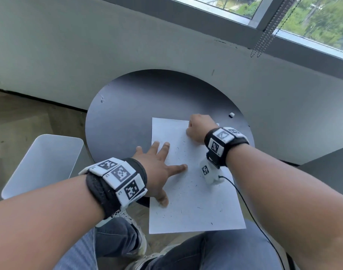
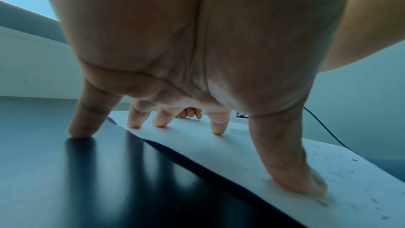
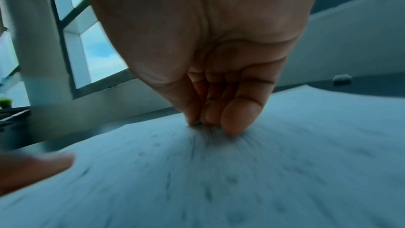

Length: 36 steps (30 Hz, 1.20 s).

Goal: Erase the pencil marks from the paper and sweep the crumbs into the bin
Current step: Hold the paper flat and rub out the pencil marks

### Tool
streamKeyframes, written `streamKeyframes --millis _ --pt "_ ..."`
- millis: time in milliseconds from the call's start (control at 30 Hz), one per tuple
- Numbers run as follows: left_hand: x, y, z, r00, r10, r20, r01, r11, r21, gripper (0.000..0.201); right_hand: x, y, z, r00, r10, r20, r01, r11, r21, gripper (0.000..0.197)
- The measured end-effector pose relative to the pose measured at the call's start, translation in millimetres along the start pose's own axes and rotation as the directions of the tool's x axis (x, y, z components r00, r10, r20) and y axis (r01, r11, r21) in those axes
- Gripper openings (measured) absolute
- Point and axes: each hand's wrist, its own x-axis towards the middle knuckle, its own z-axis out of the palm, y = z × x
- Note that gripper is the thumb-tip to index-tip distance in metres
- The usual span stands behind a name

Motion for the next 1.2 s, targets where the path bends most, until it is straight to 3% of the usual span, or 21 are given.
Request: streamKeyframes --millis 133,233,433,833,1000,1200 --pt "-3.3 -3.2 -1.4 1.000 0.005 0.004 -0.005 1.000 -0.031 0.112 2.5 -0.8 -4.6 1.000 0.010 0.014 -0.010 1.000 -0.013 0.015" --pt "-9.6 -11.1 0.8 1.000 0.005 0.012 -0.005 1.000 -0.029 0.112 -34.3 6.3 1.5 0.998 -0.032 0.048 0.032 0.999 -0.004 0.007" --pt "-19.5 -18.5 11.1 1.000 0.031 -0.004 -0.031 0.998 -0.061 0.103 -120.2 14.5 28.7 0.985 -0.131 0.113 0.119 0.987 0.108 0.010" --pt "-14.8 -24.9 20.2 0.996 0.053 -0.076 -0.056 0.998 -0.029 0.093 -7.2 -7.5 -8.2 0.996 -0.092 0.001 0.092 0.994 -0.056 0.015" --pt "-11.8 -21.2 20.2 0.981 0.026 -0.191 -0.040 0.997 -0.072 0.086 -45.8 4.8 0.5 0.987 -0.153 0.044 0.155 0.987 -0.047 0.011" --pt "-1.9 -12.7 26.0 0.979 -0.002 -0.205 -0.010 0.998 -0.060 0.111 -112.5 17.0 25.5 0.948 -0.285 0.145 0.290 0.957 -0.015 0.010"
